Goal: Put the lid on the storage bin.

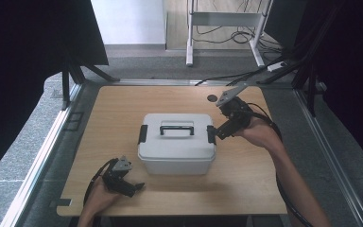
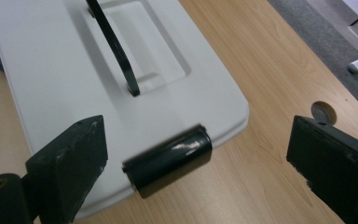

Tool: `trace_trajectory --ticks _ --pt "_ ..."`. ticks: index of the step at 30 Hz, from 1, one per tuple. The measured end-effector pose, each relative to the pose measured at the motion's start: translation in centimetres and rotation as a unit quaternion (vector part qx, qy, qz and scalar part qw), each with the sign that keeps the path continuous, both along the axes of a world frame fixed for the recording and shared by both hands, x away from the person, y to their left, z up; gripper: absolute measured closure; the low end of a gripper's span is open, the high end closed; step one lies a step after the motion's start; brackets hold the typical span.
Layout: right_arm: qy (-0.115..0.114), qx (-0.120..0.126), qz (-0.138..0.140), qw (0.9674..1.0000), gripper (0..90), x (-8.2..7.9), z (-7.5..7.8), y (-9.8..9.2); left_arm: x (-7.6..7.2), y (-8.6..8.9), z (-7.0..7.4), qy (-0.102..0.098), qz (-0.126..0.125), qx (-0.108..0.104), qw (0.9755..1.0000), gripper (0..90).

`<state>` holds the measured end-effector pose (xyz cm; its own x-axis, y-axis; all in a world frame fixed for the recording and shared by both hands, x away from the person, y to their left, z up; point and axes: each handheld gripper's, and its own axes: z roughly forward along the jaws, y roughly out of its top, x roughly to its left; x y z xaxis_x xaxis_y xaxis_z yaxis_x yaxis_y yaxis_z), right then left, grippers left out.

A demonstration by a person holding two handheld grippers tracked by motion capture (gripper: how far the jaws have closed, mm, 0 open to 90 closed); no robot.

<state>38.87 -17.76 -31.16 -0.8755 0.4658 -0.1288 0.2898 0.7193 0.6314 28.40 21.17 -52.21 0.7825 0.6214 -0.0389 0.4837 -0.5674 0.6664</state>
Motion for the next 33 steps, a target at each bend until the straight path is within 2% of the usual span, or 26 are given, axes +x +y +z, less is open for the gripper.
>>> trace_trajectory --ticks 10,18,20,26,33 --pt "-0.008 0.03 -0.042 0.9987 2.3 -1.2 -1.3 -4.1 0.0 0.0 0.0 -0.001 0.001 0.001 1.0 0.0" --pt "-0.018 0.056 -0.078 0.9952 2.5 -2.5 -3.1 -7.1 0.0 0.0 0.0 -0.001 0.003 0.001 1.0 0.0" --pt "-0.021 0.054 -0.086 0.9946 2.9 -2.8 -3.7 -7.7 0.0 0.0 0.0 -0.001 0.003 0.001 1.0 0.0" --pt "-0.028 0.057 -0.1 0.9929 3.5 -3.8 -5.3 -8.9 0.0 0.0 0.0 -0.001 0.004 0.001 1.0 0.0" --pt "-0.035 0.059 -0.11 0.9916 3.4 -4.8 -7.8 -9.0 0.0 0.0 0.0 0.0 0.005 0.001 1.0 0.0"
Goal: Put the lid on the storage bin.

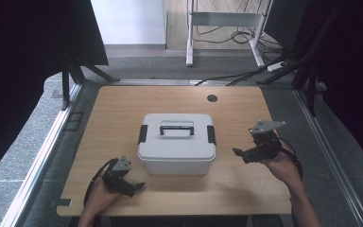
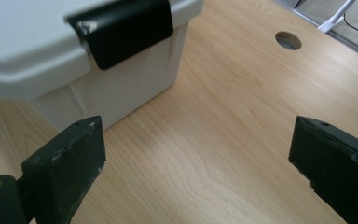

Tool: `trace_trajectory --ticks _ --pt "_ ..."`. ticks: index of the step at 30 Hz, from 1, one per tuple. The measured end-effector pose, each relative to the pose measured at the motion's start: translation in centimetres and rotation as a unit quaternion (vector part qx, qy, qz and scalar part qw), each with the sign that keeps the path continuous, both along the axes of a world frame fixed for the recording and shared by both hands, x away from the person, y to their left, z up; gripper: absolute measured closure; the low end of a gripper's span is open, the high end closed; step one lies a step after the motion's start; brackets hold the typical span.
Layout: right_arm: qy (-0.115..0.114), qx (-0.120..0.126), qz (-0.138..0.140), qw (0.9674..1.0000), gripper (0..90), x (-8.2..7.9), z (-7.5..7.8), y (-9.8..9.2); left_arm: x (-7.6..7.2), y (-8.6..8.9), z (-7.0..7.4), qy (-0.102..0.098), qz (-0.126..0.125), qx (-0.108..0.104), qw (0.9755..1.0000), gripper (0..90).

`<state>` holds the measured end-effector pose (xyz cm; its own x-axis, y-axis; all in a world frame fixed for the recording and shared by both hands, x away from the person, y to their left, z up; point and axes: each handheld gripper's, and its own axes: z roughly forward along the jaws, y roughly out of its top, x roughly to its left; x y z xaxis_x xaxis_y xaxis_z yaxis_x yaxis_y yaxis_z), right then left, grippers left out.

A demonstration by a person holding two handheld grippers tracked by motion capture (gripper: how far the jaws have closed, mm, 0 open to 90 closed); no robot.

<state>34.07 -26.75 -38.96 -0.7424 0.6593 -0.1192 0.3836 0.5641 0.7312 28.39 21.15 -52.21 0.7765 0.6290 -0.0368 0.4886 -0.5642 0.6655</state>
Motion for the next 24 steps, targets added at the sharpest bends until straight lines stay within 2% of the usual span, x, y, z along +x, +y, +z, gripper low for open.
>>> trace_trajectory --ticks 5,15,20,24 --pt "-0.003 0.002 -0.005 1.0 3.4 -0.6 -2.2 0.5 0.0 0.0 0.0 -0.001 0.001 0.0 1.0 0.0" --pt "0.013 0.033 -0.019 0.9992 3.0 -1.1 -6.7 1.1 0.0 0.0 0.0 -0.001 0.002 0.0 1.0 0.0" --pt "0.027 0.045 -0.027 0.9982 3.0 -1.5 -9.1 1.3 0.0 0.0 0.0 0.0 0.002 0.0 1.0 0.1" --pt "0.041 0.044 -0.035 0.9976 3.0 -1.6 -10.9 1.4 0.0 0.0 0.0 0.0 0.003 0.0 1.0 0.1"
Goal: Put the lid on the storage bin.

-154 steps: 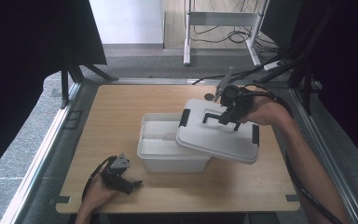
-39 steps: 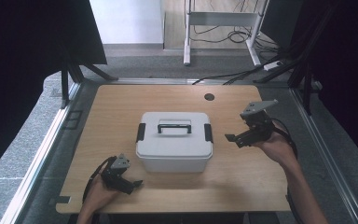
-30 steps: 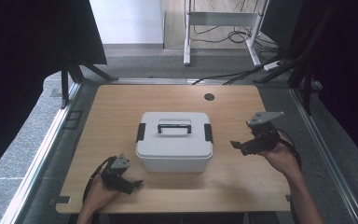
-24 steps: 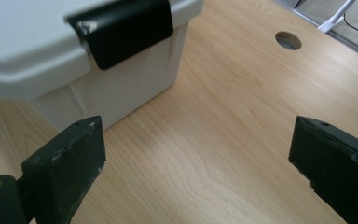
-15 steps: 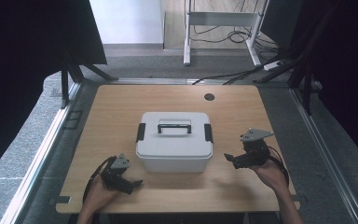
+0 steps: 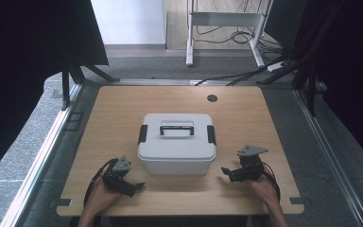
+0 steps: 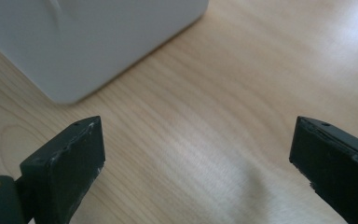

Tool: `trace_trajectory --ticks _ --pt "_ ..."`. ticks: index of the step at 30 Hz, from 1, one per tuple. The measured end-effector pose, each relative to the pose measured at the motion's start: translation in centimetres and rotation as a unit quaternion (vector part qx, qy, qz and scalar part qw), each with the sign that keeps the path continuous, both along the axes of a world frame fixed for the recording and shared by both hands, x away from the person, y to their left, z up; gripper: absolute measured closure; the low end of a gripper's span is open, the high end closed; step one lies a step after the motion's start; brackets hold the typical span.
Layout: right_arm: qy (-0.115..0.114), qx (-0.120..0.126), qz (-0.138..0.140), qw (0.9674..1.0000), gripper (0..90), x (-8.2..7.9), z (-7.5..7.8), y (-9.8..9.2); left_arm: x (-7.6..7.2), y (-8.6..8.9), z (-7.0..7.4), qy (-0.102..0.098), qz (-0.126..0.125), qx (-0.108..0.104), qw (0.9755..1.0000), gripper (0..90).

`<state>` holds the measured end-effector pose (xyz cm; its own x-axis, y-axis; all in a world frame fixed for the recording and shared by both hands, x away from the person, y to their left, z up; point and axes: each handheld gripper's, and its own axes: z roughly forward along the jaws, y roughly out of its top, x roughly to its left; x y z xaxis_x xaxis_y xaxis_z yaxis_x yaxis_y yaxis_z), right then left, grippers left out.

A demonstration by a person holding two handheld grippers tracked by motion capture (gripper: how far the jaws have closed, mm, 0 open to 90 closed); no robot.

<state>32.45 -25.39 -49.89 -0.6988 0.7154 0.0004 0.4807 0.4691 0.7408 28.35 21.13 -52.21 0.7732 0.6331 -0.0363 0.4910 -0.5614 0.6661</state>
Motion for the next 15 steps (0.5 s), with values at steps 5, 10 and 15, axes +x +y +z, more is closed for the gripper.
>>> trace_trajectory --ticks 5,10,15 --pt "0.015 -0.007 -0.002 0.9999 2.5 -0.1 -1.6 0.0 0.0 0.0 0.0 0.0 0.0 0.0 1.0 0.1" --pt "0.026 -0.023 0.0 0.9994 0.0 -0.2 -2.0 0.1 0.0 0.0 0.0 0.0 0.0 0.0 1.0 0.1" --pt "0.027 -0.024 -0.004 0.9993 0.0 -0.2 -2.0 0.1 0.0 0.0 0.0 0.0 0.0 0.0 1.0 0.2"
